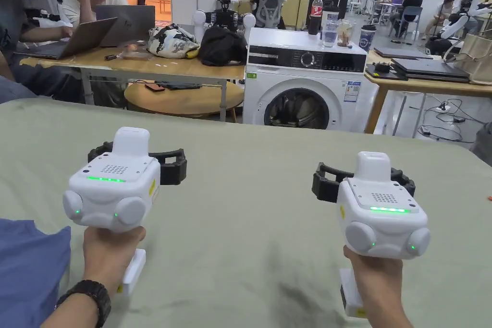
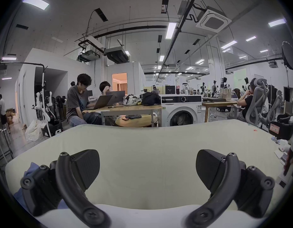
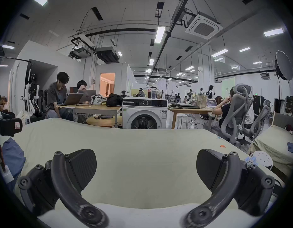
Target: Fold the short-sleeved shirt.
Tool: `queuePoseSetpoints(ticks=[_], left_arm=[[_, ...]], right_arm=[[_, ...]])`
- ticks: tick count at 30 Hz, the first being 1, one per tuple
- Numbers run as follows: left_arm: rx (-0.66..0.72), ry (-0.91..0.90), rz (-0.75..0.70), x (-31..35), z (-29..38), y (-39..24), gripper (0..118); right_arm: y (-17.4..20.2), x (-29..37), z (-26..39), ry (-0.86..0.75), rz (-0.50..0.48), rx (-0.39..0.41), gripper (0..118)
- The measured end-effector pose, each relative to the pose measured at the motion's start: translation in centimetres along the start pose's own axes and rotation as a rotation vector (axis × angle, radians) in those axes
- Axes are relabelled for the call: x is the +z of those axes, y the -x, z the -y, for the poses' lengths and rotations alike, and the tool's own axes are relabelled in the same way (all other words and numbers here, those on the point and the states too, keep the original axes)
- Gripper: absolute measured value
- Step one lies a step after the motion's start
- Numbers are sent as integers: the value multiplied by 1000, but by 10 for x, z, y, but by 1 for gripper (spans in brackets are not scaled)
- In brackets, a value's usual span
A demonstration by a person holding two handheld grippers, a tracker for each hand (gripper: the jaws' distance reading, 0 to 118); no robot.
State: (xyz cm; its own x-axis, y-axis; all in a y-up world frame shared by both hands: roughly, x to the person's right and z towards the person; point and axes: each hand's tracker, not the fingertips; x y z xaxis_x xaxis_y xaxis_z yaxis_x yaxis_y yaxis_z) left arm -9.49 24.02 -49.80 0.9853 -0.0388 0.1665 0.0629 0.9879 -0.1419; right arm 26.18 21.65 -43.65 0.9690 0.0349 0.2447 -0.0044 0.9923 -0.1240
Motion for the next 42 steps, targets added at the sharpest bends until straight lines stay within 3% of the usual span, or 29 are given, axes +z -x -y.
queuePoseSetpoints(ticks=[16,32,42], left_arm=[[-4,35,-21,-2,12,6,115],[-5,44,-39,6,9,4,115],[14,-10,-35,13,1,7,115]], right_arm=[[-4,-3,3,4,7,-32,118],[0,5,3,11,50,17,118],[-4,10,0,3,27,-16,118]])
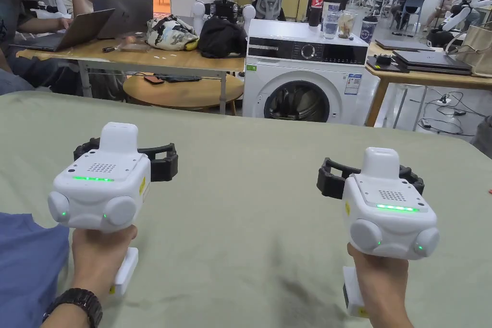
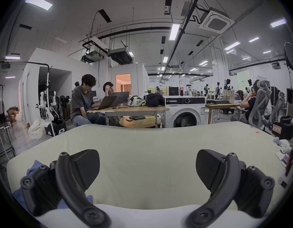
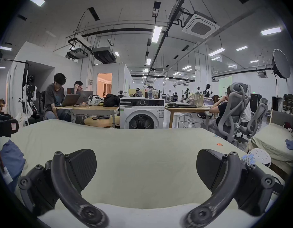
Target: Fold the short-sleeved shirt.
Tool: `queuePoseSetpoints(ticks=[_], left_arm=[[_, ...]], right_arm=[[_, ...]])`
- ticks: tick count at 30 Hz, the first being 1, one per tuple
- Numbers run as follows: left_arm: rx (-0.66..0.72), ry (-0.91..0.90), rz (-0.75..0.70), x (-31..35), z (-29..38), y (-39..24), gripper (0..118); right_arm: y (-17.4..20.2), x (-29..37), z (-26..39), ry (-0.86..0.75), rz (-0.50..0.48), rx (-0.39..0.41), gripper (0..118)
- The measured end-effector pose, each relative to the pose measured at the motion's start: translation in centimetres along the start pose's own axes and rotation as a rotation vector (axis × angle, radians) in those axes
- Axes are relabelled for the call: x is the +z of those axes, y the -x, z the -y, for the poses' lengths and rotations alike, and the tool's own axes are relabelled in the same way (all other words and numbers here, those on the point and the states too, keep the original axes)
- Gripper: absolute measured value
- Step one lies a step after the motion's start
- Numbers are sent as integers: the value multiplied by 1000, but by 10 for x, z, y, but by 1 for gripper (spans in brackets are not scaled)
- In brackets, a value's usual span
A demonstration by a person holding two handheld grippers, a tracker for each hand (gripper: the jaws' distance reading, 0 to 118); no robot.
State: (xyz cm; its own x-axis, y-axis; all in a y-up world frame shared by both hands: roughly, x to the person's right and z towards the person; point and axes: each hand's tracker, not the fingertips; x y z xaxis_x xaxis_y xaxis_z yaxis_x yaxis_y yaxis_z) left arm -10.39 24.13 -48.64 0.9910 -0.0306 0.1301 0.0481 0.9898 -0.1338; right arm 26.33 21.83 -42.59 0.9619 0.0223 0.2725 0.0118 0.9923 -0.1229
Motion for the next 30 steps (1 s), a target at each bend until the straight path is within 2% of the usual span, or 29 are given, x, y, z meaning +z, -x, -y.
queuePoseSetpoints(ticks=[13,19,30], left_arm=[[-12,16,-1,-4,1,-1,115],[13,18,-2,-2,3,2,115],[18,14,-29,0,-1,1,115]], right_arm=[[6,3,1,-4,6,36,118],[5,3,-1,2,9,3,118],[5,7,0,25,19,13,118]])
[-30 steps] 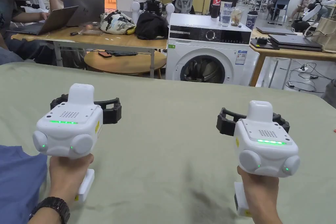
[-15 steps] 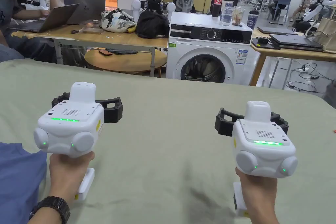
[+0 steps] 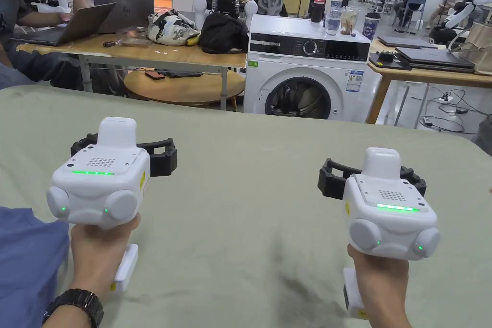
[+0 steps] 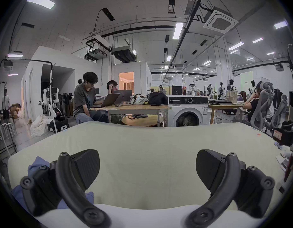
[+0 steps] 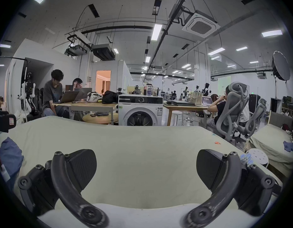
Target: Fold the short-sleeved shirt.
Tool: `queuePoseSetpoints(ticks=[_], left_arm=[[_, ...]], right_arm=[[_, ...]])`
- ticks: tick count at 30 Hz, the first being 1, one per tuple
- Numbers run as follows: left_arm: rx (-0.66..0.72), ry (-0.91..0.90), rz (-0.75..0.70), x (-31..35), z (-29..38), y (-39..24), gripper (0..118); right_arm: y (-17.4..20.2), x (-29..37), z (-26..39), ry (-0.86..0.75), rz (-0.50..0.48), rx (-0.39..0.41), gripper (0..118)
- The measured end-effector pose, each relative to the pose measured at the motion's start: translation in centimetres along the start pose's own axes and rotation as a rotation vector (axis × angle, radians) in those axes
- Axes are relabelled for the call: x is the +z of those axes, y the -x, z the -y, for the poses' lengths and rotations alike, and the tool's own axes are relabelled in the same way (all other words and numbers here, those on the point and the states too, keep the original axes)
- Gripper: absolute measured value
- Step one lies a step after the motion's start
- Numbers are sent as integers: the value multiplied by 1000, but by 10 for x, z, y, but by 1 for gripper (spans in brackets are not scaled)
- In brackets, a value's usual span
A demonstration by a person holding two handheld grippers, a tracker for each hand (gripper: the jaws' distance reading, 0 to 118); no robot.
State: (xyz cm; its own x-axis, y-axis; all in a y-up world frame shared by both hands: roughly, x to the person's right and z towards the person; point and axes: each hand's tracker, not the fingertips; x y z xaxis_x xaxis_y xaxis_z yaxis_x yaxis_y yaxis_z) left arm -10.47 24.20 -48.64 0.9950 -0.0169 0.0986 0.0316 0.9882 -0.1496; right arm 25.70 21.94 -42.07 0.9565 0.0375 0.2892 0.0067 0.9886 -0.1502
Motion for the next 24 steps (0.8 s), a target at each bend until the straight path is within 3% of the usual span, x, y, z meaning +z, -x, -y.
queuePoseSetpoints(ticks=[13,14,15,17,18,19,20,21,22,24], left_arm=[[-44,-2,19,7,2,-7,115],[-41,-5,22,8,1,-7,114],[-33,-9,27,11,1,-7,110],[-19,-23,28,15,2,-8,98],[-15,-28,31,16,2,-8,83],[-14,-30,33,16,2,-8,65],[-14,-27,35,16,2,-9,46],[-18,-24,37,16,2,-9,20],[-26,-20,31,16,2,-11,4],[-41,-9,8,16,3,-12,0]], right_arm=[[0,-2,4,-1,22,-2,118],[0,-1,4,-3,22,-6,114],[0,-1,4,-6,25,-11,101],[-1,2,5,-20,22,-20,62],[-2,0,6,-23,20,-20,33],[-2,-1,6,-18,23,-14,15],[-2,-2,5,-13,26,-10,6],[-2,-2,6,-7,28,-12,0],[-3,-3,7,-8,32,-17,0],[-5,-1,10,-18,29,-25,0]])
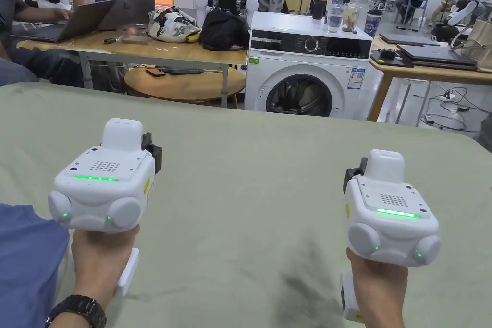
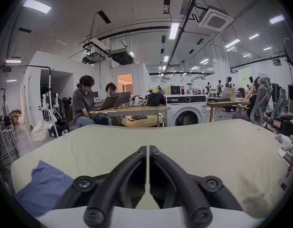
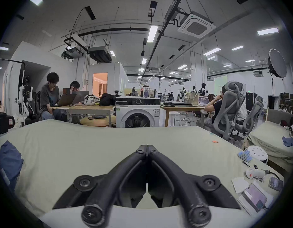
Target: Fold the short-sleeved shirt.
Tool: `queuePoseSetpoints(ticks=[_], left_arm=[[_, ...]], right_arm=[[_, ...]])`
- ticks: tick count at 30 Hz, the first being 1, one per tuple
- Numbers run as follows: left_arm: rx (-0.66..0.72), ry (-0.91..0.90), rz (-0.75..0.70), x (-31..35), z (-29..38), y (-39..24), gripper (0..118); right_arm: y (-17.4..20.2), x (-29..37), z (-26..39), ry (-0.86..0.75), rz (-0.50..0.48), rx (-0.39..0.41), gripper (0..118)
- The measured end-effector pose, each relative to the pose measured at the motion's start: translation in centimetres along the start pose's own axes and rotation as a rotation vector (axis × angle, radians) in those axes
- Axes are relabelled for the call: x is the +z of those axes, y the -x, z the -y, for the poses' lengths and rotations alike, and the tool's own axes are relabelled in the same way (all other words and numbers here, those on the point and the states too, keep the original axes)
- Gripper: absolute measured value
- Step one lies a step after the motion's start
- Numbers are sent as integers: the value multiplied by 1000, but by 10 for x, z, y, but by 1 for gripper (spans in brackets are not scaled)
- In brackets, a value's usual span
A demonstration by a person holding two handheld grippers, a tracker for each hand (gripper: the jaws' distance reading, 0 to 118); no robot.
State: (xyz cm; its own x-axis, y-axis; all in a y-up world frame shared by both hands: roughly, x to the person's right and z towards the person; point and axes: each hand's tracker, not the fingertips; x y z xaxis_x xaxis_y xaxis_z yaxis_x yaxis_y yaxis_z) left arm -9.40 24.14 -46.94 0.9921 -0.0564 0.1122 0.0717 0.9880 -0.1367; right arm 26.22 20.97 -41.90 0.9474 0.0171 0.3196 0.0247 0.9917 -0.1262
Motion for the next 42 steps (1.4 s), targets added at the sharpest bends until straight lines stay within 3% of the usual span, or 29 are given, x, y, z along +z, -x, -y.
queuePoseSetpoints(ticks=[6,13,20,22,32,41,42], left_arm=[[-20,-44,6,9,3,-1,0],[20,24,0,3,-1,12,0],[42,61,-42,12,-4,43,0],[43,65,-62,19,-7,56,0],[95,235,-249,64,-15,164,0],[216,470,-287,93,7,262,0],[238,503,-285,92,10,272,4]], right_arm=[[-1,7,1,-21,-4,0,0],[2,11,-8,-7,-4,-3,0],[33,19,-14,8,-60,-4,0],[49,22,-15,15,-73,2,0],[159,32,-19,46,-331,40,0],[235,40,-12,95,-476,60,0],[239,41,-10,97,-482,67,0]])
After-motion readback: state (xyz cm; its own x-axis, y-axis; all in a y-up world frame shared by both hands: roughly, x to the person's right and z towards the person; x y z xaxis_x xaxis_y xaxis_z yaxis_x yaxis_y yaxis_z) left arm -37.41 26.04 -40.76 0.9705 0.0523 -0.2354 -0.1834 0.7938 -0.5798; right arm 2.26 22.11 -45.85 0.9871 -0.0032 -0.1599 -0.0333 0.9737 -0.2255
